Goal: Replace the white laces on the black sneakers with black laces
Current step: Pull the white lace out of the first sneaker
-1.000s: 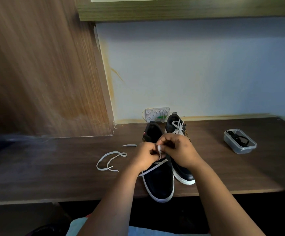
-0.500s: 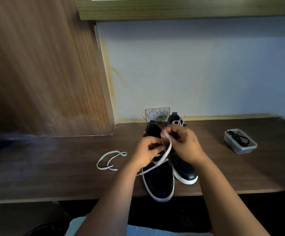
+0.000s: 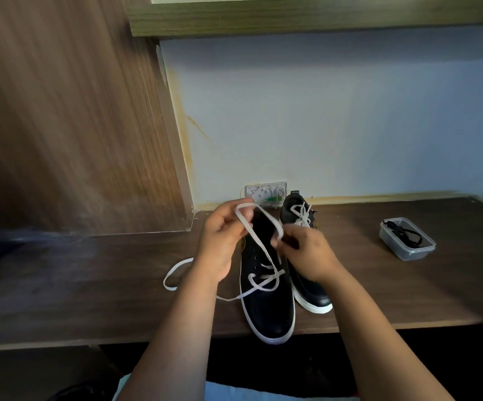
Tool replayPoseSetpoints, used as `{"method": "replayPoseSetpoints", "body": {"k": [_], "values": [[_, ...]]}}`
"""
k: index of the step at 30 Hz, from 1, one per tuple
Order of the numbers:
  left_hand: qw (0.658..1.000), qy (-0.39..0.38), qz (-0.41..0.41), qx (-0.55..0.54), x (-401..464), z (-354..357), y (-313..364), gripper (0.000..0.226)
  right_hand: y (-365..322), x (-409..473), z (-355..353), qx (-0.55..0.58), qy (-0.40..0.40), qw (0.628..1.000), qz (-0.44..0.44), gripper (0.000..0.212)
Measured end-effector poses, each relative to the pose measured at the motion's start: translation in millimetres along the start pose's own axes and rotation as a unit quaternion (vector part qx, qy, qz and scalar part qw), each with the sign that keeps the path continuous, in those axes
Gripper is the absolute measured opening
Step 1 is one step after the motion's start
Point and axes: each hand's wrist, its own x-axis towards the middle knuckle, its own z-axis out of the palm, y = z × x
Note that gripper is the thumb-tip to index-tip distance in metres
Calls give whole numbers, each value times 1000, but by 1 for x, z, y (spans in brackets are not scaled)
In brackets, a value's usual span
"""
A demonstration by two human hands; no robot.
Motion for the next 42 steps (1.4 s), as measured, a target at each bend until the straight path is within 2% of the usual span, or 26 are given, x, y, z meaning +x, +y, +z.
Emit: {"method": "replayPoseSetpoints", "body": {"k": [2,3,5,8,9,11,13,14,15,16,17,18,19,20,21,22,24,27,28,30,32,34,36,38,40,42], "values": [[980,-91,-39,172,0,-8,-11,31,-9,4,-2,124,39,991,-31,6],[965,-125,-65,222,-2,-7,-16,29,-14,5,-2,181,40,982,-48,7],[952,-143,-116,243,-10,3,-19,11,-20,7,-3,250,22,965,-75,5],[961,-127,-170,176,-13,12,-12,17,-17,7,1,254,11,965,-60,18],[973,-83,-178,119,-9,9,-9,18,-14,6,1,231,27,972,-46,24],[982,79,-170,-27,1,-5,3,18,-9,5,-2,156,70,985,-7,29],[942,257,-138,-165,12,-30,17,22,-3,3,-8,74,44,996,27,22],[925,321,-124,-163,17,-44,21,26,0,2,-11,24,0,999,37,18],[919,362,-116,-105,20,-58,21,30,1,2,-12,-28,-53,997,45,15],[919,371,-129,26,21,-69,21,34,2,1,-10,-73,-98,991,49,13],[903,334,-166,215,20,-77,17,36,2,0,-7,-101,-128,985,52,12],[852,261,-207,404,17,-83,12,38,1,-1,-3,-117,-150,980,56,11],[790,183,-236,536,10,-81,8,38,-1,-2,1,-128,-170,975,60,11],[742,116,-259,607,5,-75,5,35,-3,-3,5,-139,-191,970,65,13],[725,76,-271,628,1,-68,-1,38,-4,-3,9,-153,-212,963,72,16],[718,40,-269,640,-1,-58,-6,50,-5,-3,12,-169,-226,956,76,18],[738,-32,-258,623,-6,-33,-13,67,-6,-3,14,-192,-229,951,77,19],[819,-67,-278,497,-13,1,-20,56,-7,-4,8,-170,-247,950,86,29],[826,-74,-273,488,-14,7,-23,53,-7,-5,4,-155,-262,948,88,37],[815,-107,-266,503,-17,12,-24,55,-8,-7,-4,-104,-274,952,84,49],[805,-154,-284,498,-17,9,-25,66,-10,-8,-12,-38,-250,964,82,56],[808,-152,-284,494,-16,3,-21,70,-10,-7,-21,22,-193,976,102,63],[848,-94,-269,447,-12,-7,-14,61,-6,-6,-29,52,-117,982,140,68],[850,-26,-259,457,-3,-26,-7,53,0,-6,-35,62,-19,979,192,69],[784,-11,-264,562,2,-49,0,44,8,-5,-38,55,91,963,247,65],[688,-3,-311,656,0,-65,10,43,15,-2,-42,114,199,929,290,67]]}}
